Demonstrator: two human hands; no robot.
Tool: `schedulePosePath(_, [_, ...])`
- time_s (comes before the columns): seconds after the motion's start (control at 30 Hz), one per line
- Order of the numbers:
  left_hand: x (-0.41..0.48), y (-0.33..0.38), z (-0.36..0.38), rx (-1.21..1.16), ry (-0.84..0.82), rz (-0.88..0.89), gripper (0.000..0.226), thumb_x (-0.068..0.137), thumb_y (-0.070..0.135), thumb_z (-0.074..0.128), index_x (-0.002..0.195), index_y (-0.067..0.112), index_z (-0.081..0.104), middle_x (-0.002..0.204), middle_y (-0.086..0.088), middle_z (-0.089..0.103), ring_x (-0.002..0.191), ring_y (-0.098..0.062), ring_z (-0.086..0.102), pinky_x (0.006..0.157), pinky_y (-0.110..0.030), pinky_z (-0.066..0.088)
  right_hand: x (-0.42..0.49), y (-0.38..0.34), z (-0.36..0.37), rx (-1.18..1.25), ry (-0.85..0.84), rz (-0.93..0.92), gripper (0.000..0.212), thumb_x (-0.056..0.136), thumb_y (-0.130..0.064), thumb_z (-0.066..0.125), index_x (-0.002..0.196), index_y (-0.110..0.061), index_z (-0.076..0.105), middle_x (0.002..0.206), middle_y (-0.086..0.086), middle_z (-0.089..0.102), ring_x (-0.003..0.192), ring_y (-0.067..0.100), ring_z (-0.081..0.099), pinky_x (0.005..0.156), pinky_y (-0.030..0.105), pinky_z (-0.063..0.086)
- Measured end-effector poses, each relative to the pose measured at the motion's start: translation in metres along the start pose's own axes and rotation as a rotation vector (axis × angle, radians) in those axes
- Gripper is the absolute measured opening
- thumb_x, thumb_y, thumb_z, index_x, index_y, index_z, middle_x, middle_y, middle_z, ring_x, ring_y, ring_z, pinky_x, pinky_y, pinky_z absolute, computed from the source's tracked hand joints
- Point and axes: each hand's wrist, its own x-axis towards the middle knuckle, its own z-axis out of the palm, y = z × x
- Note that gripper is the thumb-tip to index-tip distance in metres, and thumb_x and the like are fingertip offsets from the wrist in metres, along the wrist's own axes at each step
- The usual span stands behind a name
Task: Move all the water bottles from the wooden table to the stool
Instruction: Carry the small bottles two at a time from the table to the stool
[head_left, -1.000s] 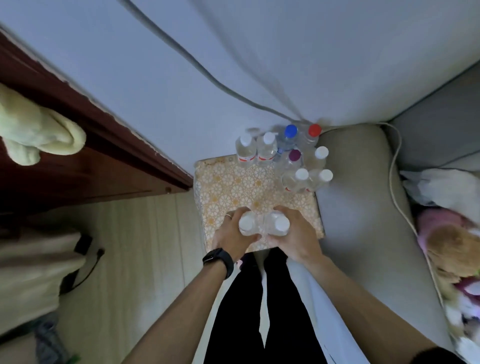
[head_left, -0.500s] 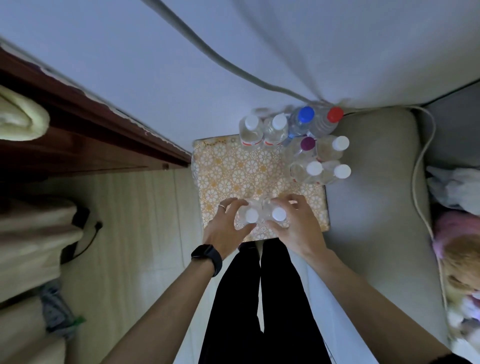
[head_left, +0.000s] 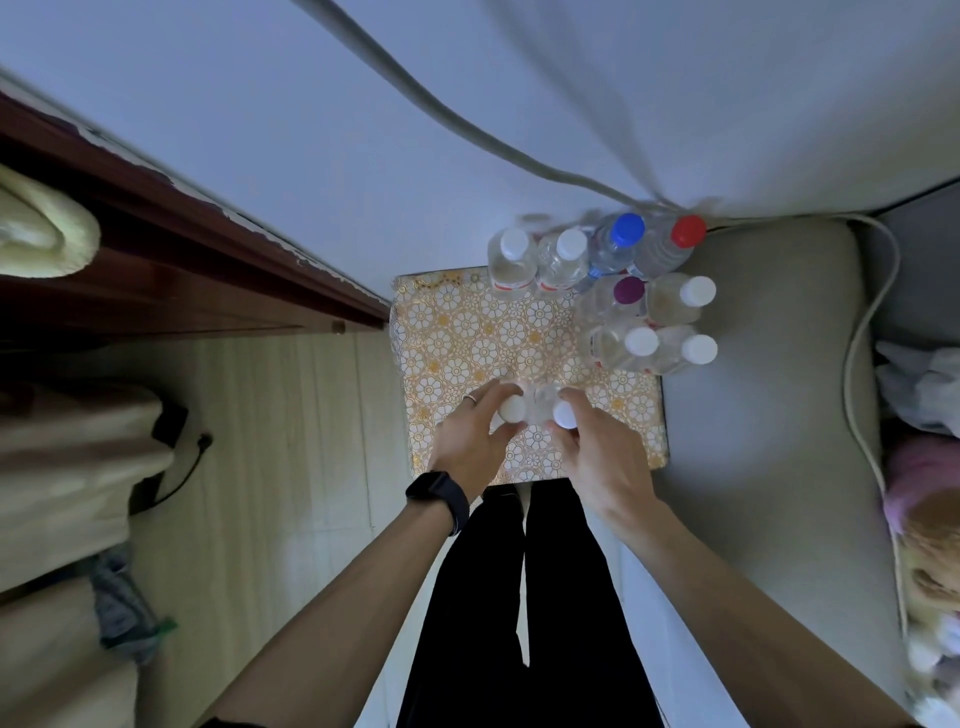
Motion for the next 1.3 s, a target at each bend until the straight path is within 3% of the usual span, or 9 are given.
schedulePosePath(0.13, [0.034, 0.017, -0.004, -0.041, 0.097, -0.012, 0.031, 0.087, 0.027, 0.074, 0.116, 0.030, 0.064, 0.119, 0.005, 0.068, 0.096, -0.022, 0.064, 0.071, -0.027, 0.042, 0.034, -0.006, -0.017, -0.011, 0.062, -0.009, 0.032, 0.101, -0.032, 0.051, 0.130, -0.020, 0.045, 0.084, 0.009, 0.068, 0.076, 0.032, 0.066, 0.062, 0.040, 0.050])
schedulePosePath(0.23, [0.061, 0.027, -0.007, -0.122, 0.122, -0.065, 0.037, 0.084, 0.030, 0.077, 0.117, 0.037, 0.062, 0.113, 0.003, 0.068, 0.095, -0.021, 0.065, 0.079, -0.035, 0.052, 0.063, -0.009, -0.029, -0.057, 0.082, 0.020, 0.031, 0.102, -0.025, 0.051, 0.131, -0.021, 0.042, 0.084, 0.011, 0.066, 0.077, 0.034, 0.065, 0.057, 0.038, 0.044])
schedulePosePath(0.33, [0.077, 0.032, -0.007, -0.156, 0.117, -0.060, 0.040, 0.082, 0.032, 0.077, 0.116, 0.043, 0.060, 0.111, 0.003, 0.069, 0.096, -0.021, 0.066, 0.081, -0.041, 0.055, 0.082, -0.008, -0.038, -0.097, 0.102, 0.039, 0.034, 0.102, -0.025, 0.050, 0.135, -0.019, 0.040, 0.089, 0.014, 0.066, 0.086, 0.037, 0.064, 0.063, 0.038, 0.038])
schedulePosePath(0.63, [0.101, 0.040, -0.012, -0.144, 0.141, 0.008, 0.037, 0.082, 0.023, 0.078, 0.113, 0.036, 0.063, 0.108, 0.002, 0.069, 0.095, -0.022, 0.064, 0.080, -0.043, 0.056, 0.101, -0.008, -0.046, -0.083, 0.138, 0.044, 0.036, 0.101, -0.024, 0.053, 0.135, -0.018, 0.042, 0.089, 0.014, 0.067, 0.086, 0.036, 0.065, 0.065, 0.038, 0.040])
schedulePosePath(0.97, [0.101, 0.039, -0.010, -0.117, 0.148, -0.035, 0.041, 0.082, 0.025, 0.078, 0.116, 0.040, 0.061, 0.132, 0.003, 0.048, 0.107, -0.020, 0.057, 0.090, -0.039, 0.053, 0.106, -0.009, -0.043, -0.067, 0.113, 0.078, 0.037, 0.101, -0.026, 0.052, 0.136, -0.019, 0.040, 0.090, 0.014, 0.065, 0.084, 0.034, 0.064, 0.063, 0.037, 0.038])
schedulePosePath(1.1, [0.092, 0.047, -0.019, -0.077, 0.055, -0.041, 0.059, 0.085, 0.017, 0.073, 0.136, 0.035, 0.050, 0.136, -0.001, 0.046, 0.107, -0.013, 0.049, 0.086, -0.027, 0.042, 0.101, -0.012, -0.047, -0.024, 0.073, 0.096, 0.067, 0.098, -0.020, 0.057, 0.154, -0.022, 0.019, 0.089, 0.011, 0.067, 0.079, 0.030, 0.067, 0.060, 0.037, 0.045])
schedulePosePath(1.17, [0.079, 0.053, -0.024, -0.037, 0.002, -0.069, 0.069, 0.086, 0.012, 0.070, 0.144, 0.035, 0.041, 0.142, -0.003, 0.041, 0.108, -0.014, 0.050, 0.085, -0.027, 0.045, 0.084, -0.014, -0.057, 0.045, 0.021, 0.097, 0.079, 0.098, -0.016, 0.058, 0.158, -0.023, 0.007, 0.090, 0.008, 0.069, 0.078, 0.026, 0.068, 0.060, 0.036, 0.048])
schedulePosePath(1.3, [0.042, 0.065, -0.040, 0.058, -0.047, -0.123, 0.065, 0.089, 0.014, 0.065, 0.145, 0.032, 0.037, 0.147, -0.006, 0.038, 0.099, -0.023, 0.060, 0.074, -0.034, 0.056, 0.039, -0.017, -0.087, 0.149, -0.050, 0.060, 0.057, 0.097, -0.023, 0.057, 0.148, -0.025, 0.031, 0.113, 0.006, 0.071, 0.099, 0.023, 0.070, 0.081, 0.037, 0.057])
